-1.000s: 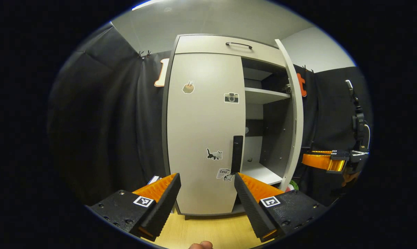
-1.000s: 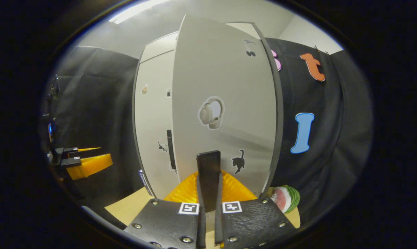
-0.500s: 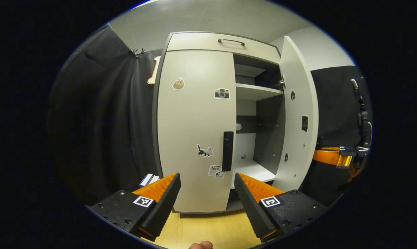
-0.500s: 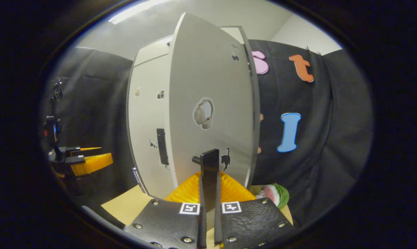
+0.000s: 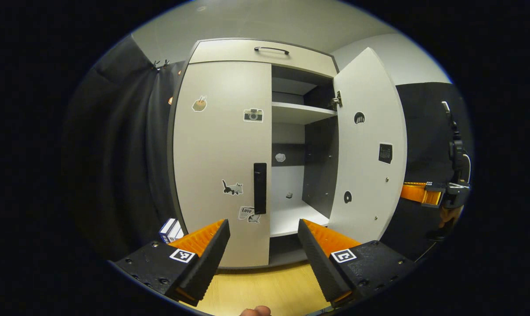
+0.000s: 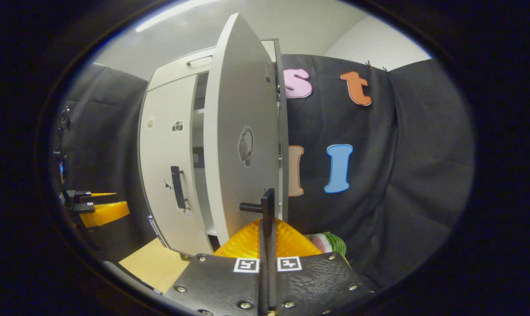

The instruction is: Open the right door of the double-door shoe cabinet with the right hand, and open the left door with the left hand.

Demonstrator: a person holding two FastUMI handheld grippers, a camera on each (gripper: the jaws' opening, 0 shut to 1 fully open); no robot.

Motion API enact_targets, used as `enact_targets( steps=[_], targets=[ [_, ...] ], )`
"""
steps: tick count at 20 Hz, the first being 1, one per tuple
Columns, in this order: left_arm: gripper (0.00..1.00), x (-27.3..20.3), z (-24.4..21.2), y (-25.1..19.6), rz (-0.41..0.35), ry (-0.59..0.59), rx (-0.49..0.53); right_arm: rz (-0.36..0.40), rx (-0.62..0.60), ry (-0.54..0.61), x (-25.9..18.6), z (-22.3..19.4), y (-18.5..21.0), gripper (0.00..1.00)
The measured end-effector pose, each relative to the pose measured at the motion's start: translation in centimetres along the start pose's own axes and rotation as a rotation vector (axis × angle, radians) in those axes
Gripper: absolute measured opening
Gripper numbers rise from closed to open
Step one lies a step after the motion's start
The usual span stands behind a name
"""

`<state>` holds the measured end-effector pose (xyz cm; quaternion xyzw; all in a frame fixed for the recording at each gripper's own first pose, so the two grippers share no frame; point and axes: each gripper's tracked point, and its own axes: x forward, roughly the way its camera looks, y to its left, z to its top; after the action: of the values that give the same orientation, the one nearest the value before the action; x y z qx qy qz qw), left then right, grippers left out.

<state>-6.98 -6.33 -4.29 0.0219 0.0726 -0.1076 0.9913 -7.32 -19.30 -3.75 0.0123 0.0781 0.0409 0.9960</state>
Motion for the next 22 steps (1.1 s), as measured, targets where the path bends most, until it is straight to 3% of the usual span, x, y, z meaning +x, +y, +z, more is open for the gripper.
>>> enact_targets(
  steps=[7, 16, 22],
  targets=[
    [0.96, 0.8, -0.1, -0.8, -0.005, 0.006, 0.001, -0.051, 0.014, -0.011, 0.3, 0.2, -3.8, 0.01],
    [0.97, 3.3, -0.4, -0.7, 0.009, 0.017, 0.000, -0.035, 0.029, -0.032, -1.0, 1.2, -4.6, 0.01],
    [0.97, 6.1, 0.0, -0.4, 0.007, 0.011, 0.001, -0.118, 0.045, -0.051, -2.3, 1.9, -6.8, 0.01]
  ],
)
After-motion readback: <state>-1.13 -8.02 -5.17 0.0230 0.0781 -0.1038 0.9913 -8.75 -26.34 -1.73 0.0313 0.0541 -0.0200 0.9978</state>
